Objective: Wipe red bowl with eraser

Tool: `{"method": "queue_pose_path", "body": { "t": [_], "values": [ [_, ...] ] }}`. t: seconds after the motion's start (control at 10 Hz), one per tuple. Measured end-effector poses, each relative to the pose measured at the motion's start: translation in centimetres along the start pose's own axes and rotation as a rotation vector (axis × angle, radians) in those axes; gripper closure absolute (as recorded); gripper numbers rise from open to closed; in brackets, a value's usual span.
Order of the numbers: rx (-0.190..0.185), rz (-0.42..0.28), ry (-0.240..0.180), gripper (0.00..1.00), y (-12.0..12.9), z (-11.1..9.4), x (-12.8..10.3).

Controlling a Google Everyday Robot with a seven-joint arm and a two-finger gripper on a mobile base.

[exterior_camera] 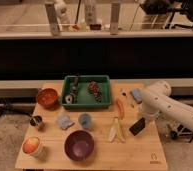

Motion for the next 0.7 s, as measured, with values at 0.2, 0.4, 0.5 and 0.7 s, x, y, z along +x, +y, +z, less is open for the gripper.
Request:
{"method": "queue_pose_path", "body": {
  "t": [0.2,0.4,0.5,0.7],
  "values": [
    [0.015,-0.013,0.013,1.0,-1.2,-1.5,-0.5],
    [0.025,-0.034,0.019,1.0,-2.6,-2.7,-1.7],
    [0.028,-0.036,0.022,1.0,-2.8,-3.0,-1.7],
    [0.041,-0.048,0.037,1.0,-4.1,-4.0,-2.0]
  ]
}}
